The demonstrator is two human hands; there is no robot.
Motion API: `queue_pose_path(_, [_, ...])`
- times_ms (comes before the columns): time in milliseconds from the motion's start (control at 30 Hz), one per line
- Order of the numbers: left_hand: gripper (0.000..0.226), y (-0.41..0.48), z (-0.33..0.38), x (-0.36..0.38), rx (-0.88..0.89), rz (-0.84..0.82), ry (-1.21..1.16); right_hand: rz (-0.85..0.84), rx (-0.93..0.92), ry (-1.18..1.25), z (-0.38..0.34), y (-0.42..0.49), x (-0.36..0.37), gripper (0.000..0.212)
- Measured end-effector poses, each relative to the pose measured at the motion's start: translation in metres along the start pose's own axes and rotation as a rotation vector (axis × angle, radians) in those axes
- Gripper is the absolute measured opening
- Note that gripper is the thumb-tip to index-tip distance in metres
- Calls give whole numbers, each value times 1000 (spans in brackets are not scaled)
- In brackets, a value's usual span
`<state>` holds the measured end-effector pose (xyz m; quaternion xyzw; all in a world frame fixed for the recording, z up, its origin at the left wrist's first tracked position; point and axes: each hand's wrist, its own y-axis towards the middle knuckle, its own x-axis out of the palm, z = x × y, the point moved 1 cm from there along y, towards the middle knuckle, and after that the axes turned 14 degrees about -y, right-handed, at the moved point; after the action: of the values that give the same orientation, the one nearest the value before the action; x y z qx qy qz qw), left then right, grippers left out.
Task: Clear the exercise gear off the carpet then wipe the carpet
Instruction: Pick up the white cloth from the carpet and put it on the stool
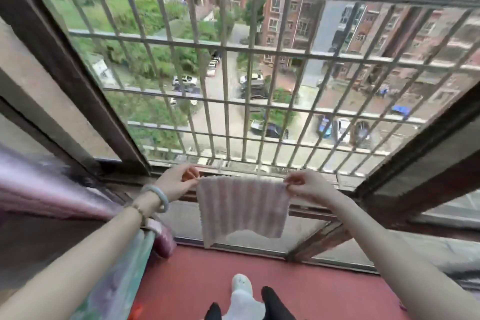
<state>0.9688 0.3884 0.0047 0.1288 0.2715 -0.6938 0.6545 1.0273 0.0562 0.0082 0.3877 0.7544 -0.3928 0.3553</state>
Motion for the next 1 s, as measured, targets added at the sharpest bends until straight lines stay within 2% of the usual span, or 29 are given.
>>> queue_pose_path(167, [12,64,3,-2,21,13,78,-33,30,-114,11,60,-20,23])
queue_pose_path(400, [3,122,-2,-2,-55,-37,175,-53,89,-75,26,111,-19,20])
queue_pose_path(600, [11,148,-23,8,-102,-51,192,-33,200,-86,34,131,-3,23])
queue_pose_path(700, [22,149,-33,13,24,10,312,-20,220,-122,31,129,3,40])
queue_pose_path(767, [39,137,-33,19,146,-87,329,-47,151,-172,23,118,8,51])
queue_pose_path(867, [70,109,-35,38,304,-336,392,-142,-14,-237,5,94,29,53])
queue_pose_path(933, [77,92,-43,52,371,-382,510,-167,-60,-264,-2,79,45,51])
queue_pose_path(1000, [74,84,-50,59,383,-367,558,-158,-88,-306,-3,70,57,47])
